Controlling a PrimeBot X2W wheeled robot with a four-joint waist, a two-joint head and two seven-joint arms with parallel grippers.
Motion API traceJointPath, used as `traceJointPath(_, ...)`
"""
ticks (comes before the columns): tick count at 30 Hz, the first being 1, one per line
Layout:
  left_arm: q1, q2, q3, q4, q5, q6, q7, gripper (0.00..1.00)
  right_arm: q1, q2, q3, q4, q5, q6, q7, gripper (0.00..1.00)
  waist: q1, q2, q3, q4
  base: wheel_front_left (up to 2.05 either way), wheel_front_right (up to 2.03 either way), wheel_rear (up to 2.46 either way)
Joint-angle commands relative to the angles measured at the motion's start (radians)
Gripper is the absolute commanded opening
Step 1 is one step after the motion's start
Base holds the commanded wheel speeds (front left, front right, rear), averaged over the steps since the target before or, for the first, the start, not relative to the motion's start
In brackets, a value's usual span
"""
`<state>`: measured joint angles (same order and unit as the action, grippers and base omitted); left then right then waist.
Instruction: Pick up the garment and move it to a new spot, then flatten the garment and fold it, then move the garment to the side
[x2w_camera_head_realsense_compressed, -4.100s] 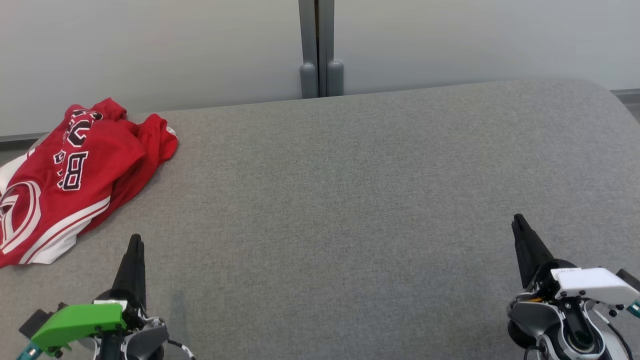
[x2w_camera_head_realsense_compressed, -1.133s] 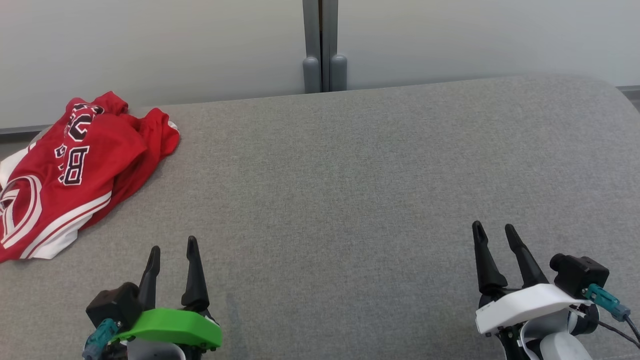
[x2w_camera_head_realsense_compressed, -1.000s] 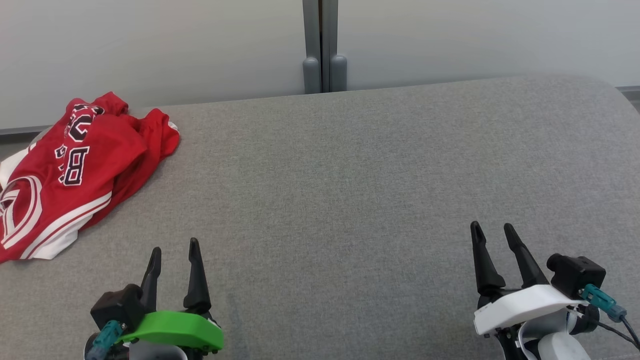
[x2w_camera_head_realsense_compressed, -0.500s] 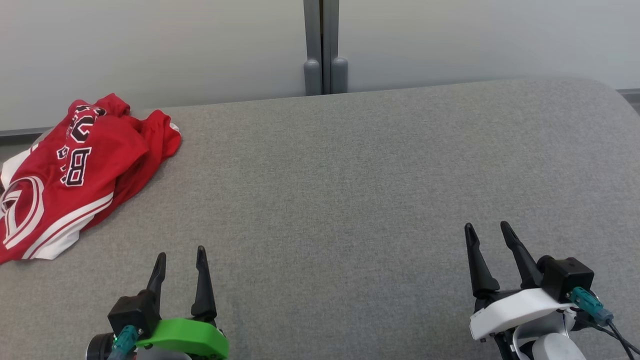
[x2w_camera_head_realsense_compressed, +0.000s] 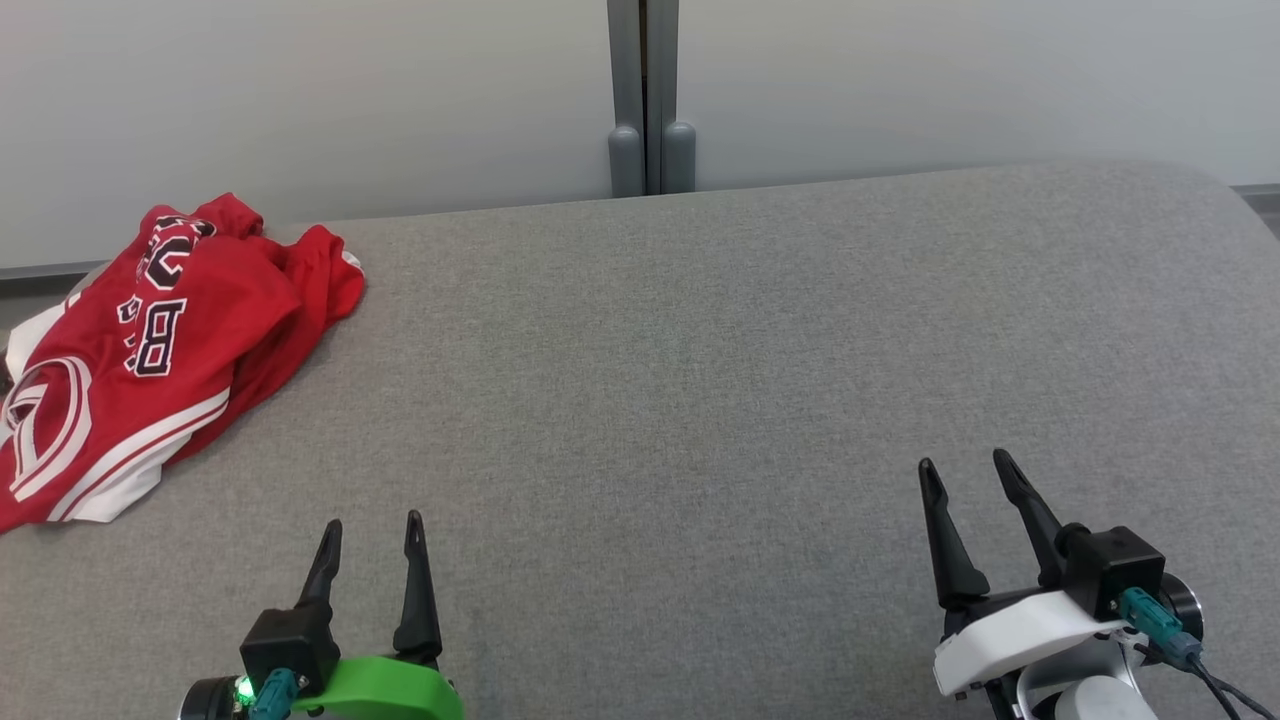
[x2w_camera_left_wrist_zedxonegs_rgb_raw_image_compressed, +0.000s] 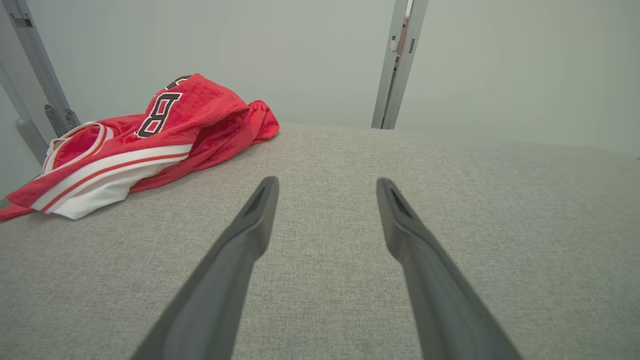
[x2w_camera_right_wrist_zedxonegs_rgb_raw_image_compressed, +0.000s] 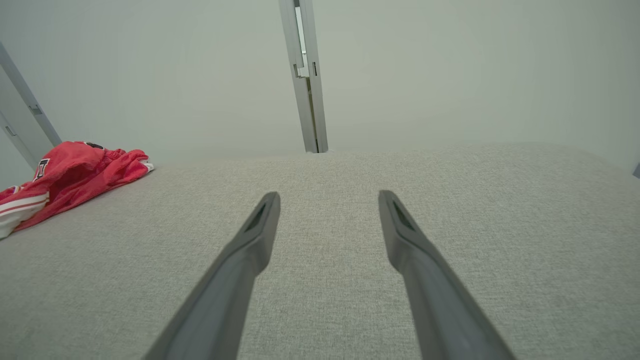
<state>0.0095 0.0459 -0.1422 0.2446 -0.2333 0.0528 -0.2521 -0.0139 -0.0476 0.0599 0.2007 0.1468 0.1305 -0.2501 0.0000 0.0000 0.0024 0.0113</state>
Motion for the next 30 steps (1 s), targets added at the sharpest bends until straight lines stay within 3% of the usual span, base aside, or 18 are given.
traceJointPath(1,0.009,0.007,-0.001,0.002,0.021,0.006,-0.007,1.00,0.011,-0.004,0.003,0.001,-0.023,0.000,-0.011,1.00,0.0000,0.0000,-0.001,0.000,0.00,0.00,0.00)
traceJointPath(22,0.012,0.008,-0.003,0.022,0.024,-0.001,-0.013,1.00,0.024,-0.004,-0.006,-0.002,-0.034,0.000,-0.017,1.00,0.0000,0.0000,-0.001,0.012,0.00,0.00,0.00)
traceJointPath(30,-0.016,0.008,-0.009,0.017,0.022,-0.004,-0.013,1.00,0.034,-0.004,-0.022,-0.020,-0.030,0.000,-0.016,1.00,0.0000,0.0000,0.005,0.119,0.00,0.00,0.00)
